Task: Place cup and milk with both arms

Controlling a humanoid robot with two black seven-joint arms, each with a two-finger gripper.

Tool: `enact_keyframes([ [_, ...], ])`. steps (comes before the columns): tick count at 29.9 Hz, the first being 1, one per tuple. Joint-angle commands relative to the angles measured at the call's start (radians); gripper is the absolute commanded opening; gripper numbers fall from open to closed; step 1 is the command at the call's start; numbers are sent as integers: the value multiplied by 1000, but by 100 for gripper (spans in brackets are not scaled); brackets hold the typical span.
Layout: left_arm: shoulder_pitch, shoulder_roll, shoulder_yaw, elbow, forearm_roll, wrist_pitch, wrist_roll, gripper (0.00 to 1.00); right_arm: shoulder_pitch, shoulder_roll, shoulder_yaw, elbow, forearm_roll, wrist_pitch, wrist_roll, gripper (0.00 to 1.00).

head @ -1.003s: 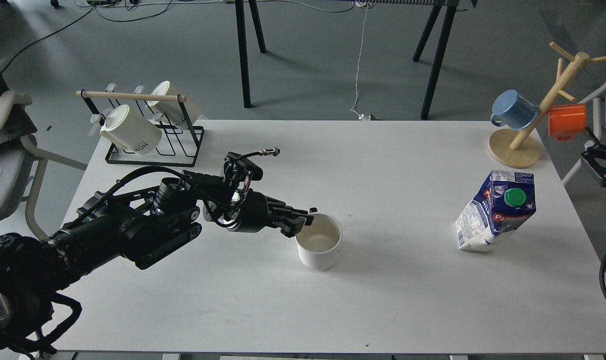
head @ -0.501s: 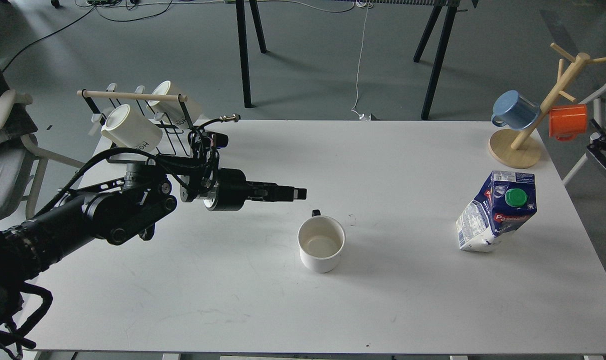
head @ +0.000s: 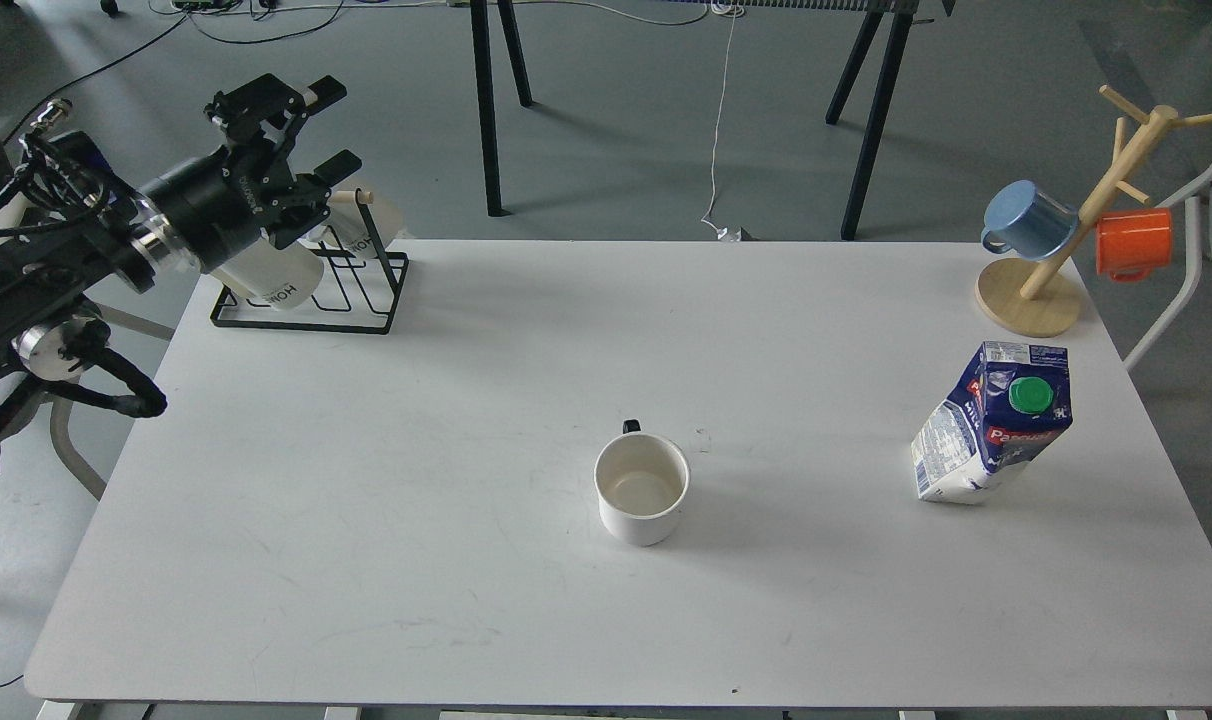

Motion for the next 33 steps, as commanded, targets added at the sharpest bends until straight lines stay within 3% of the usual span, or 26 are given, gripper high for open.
enact_keyframes([
  [1,42,12,-13,-6,-5,0,0,85,-112,-4,-2,24,18,0,0,99],
  [5,55,10,-15,-8,-5,0,0,86,-195,15,-31,82,-1,0,-1,99],
  [12,53,1,-15,-6,0,0,0,87,-206,213,-143,124,-128,0,-3,99],
  [17,55,-2,-12,-3,1,0,0,87,-205,290,-166,130,-171,0,-1,99],
  [33,64,-17,-1,-1,5,0,0,87,-85,344,-196,124,-190,0,2,99],
])
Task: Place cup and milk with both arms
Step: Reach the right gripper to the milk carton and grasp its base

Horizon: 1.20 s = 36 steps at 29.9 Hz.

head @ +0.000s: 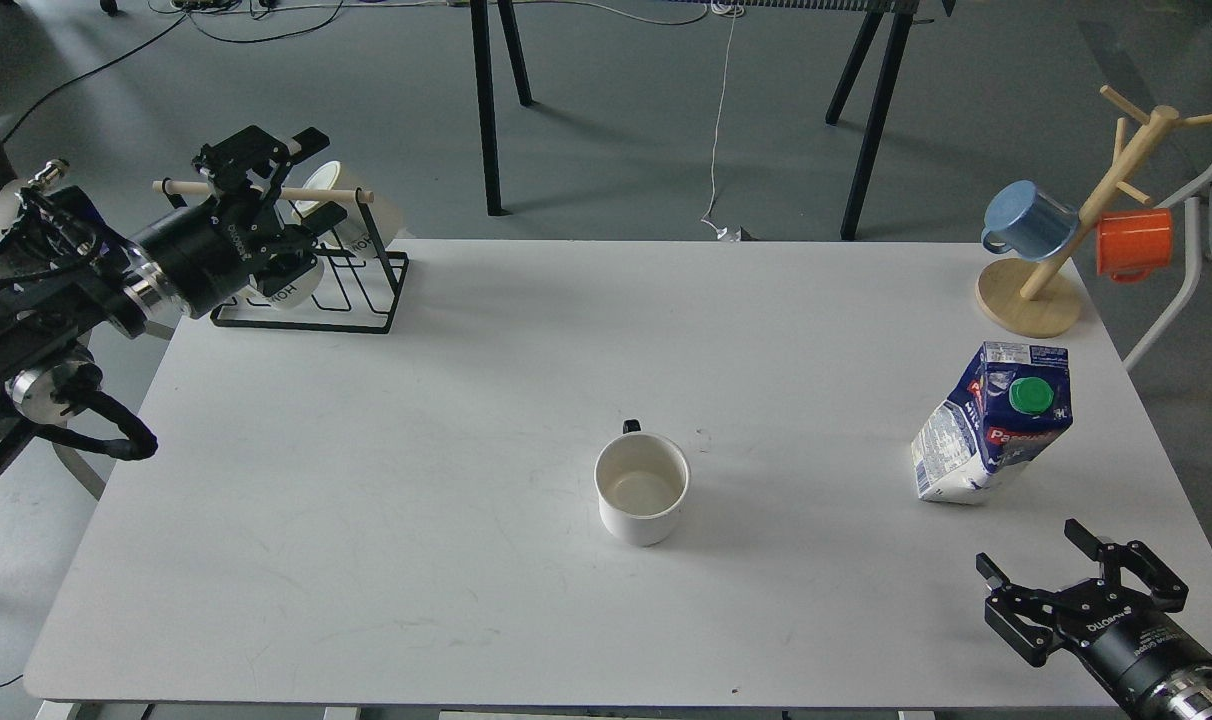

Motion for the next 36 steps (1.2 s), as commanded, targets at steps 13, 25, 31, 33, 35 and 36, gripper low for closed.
enact_keyframes([
  [13,16,-2,2,1,0,0,0,88,99,46,6,-14,-2,0,5,99],
  [25,40,1,0,1,0,0,0,89,145,131,31,-73,3,0,11,99],
  [31,53,1,0,3,2,0,0,89,157,161,49,-90,3,0,11,99],
  [33,53,1,-1,3,2,0,0,89,165,166,49,-99,2,0,11,99],
  [35,53,1,-1,4,2,0,0,89,167,178,49,-112,2,0,12,99],
  [36,53,1,-1,4,2,0,0,89,167,183,49,-115,2,0,12,98],
])
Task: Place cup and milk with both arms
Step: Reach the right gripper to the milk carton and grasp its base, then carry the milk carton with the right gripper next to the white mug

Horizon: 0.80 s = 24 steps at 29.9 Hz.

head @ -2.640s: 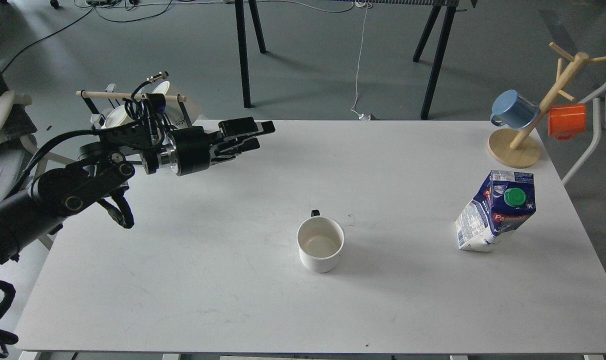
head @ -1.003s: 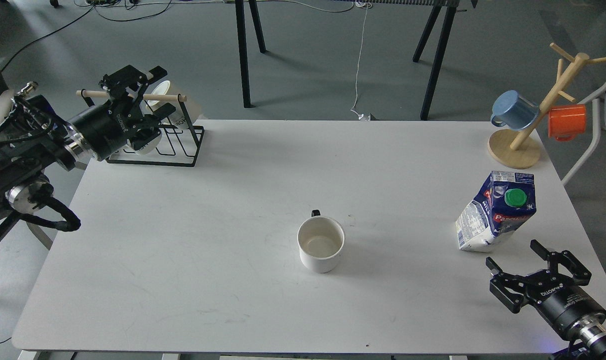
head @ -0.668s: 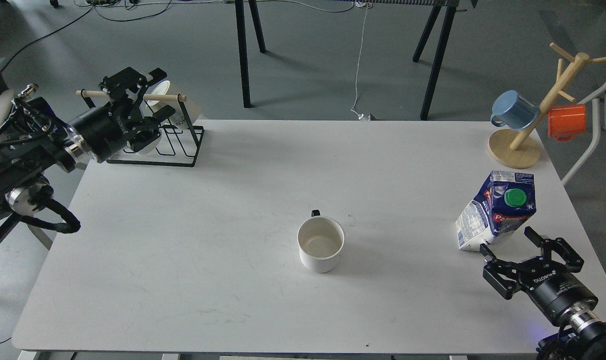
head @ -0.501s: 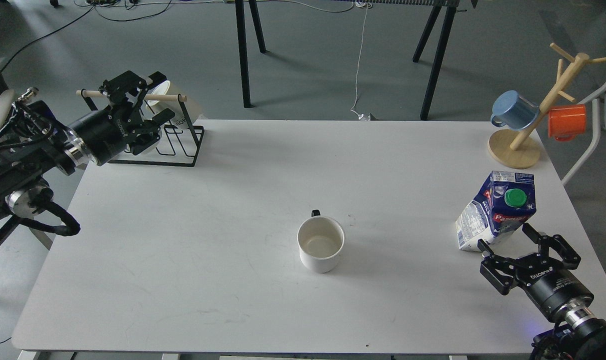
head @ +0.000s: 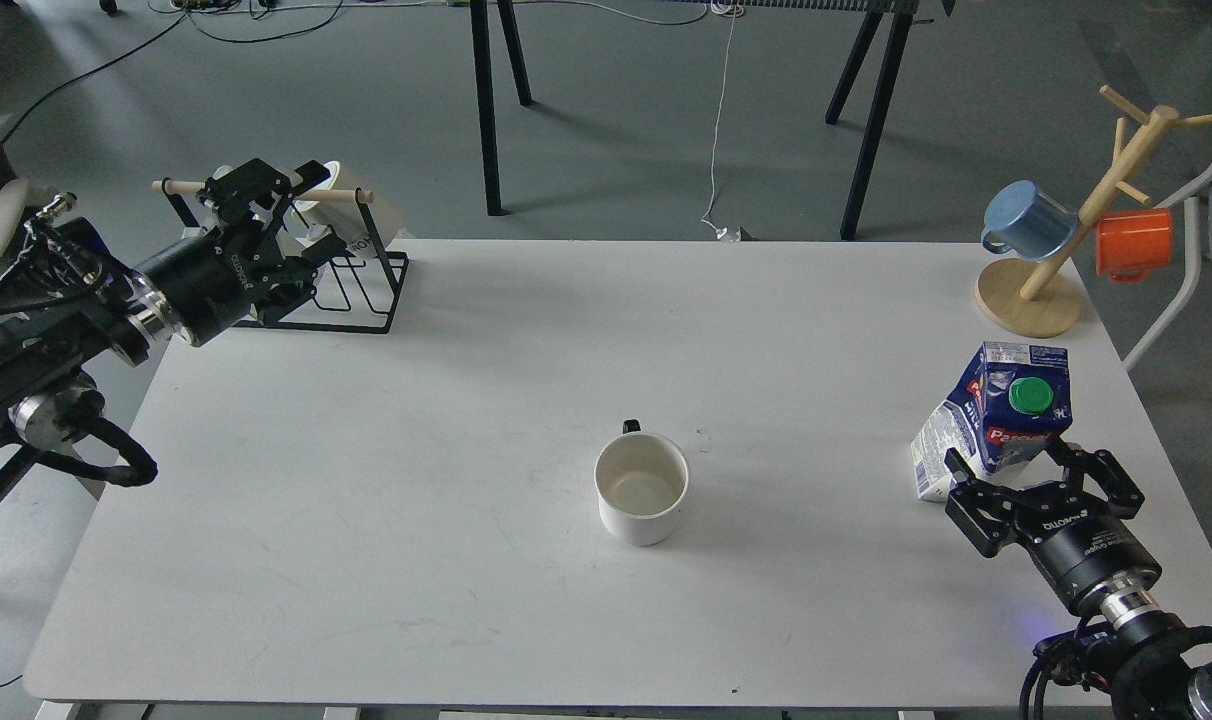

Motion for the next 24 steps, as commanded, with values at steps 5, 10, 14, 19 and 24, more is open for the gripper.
enact_keyframes([
  [5,2,0,0,4,0,0,0,89,-4,15,0,-19,-1,0,4,82],
  [10,5,0,1,4,0,0,0,90,-4,17,0,-19,-3,0,10,42],
  [14,7,-2,3,4,0,0,0,90,-1,29,0,-16,-3,0,11,21],
  [19,7,-2,3,4,0,0,0,90,-1,35,-3,26,-7,0,14,20],
  [24,8,-3,4,4,0,0,0,90,3,70,-6,119,-44,0,16,20],
])
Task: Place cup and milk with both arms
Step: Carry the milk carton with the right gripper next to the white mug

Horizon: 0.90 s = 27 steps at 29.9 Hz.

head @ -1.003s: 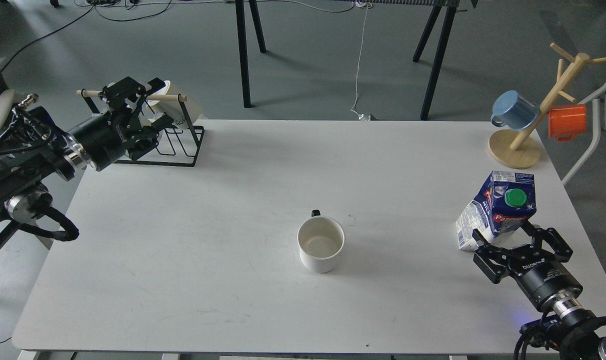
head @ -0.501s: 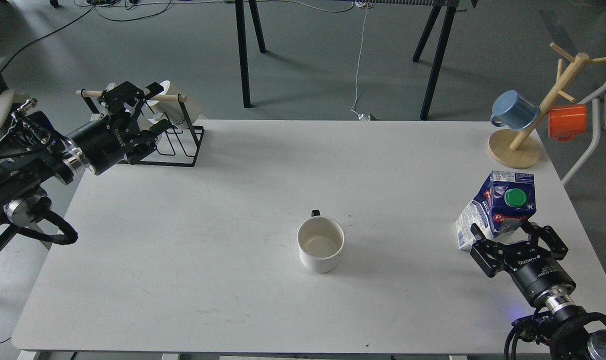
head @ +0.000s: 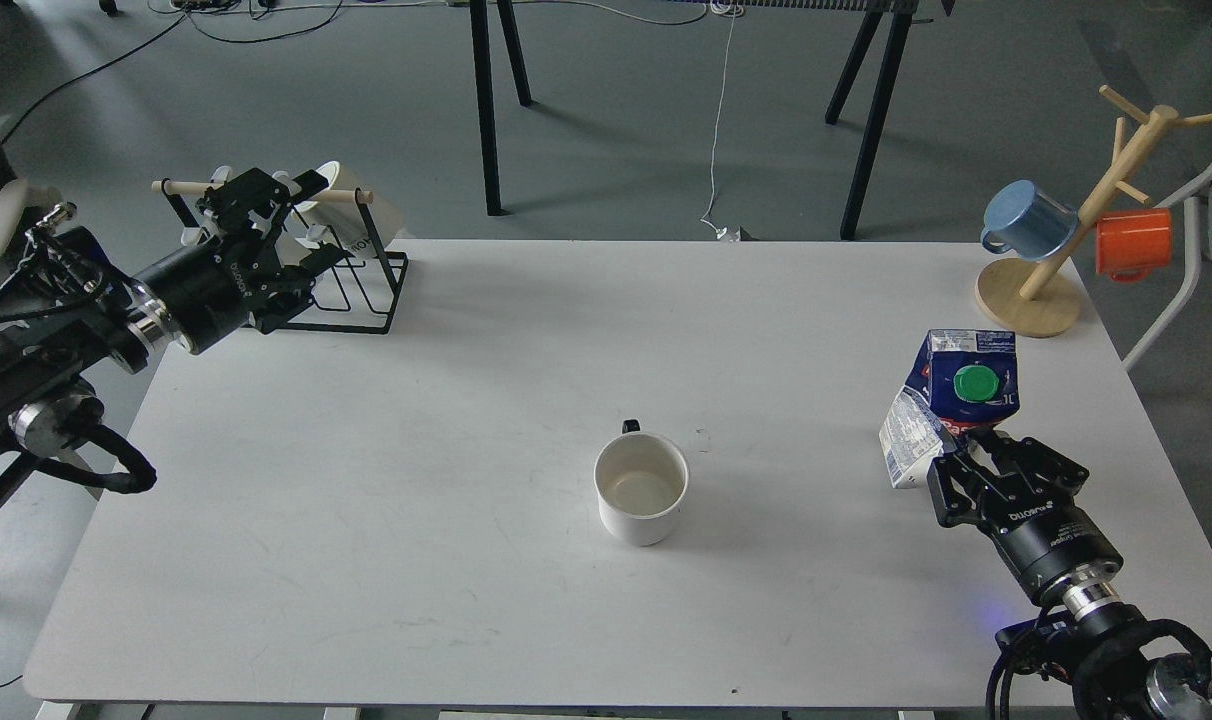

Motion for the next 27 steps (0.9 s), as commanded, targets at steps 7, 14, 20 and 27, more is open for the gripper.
enact_keyframes([
  [7,1,1,1,0,0,0,0,90,9,93,-44,74,-108,0,0,21],
  [14,4,1,1,1,18,0,0,90,-1,134,-85,94,-176,0,0,23],
  [20,4,1,1,1,18,0,0,91,-4,159,-113,94,-210,0,0,24],
  [27,6,2,1,3,20,0,0,91,-4,174,-122,79,-240,0,0,26],
])
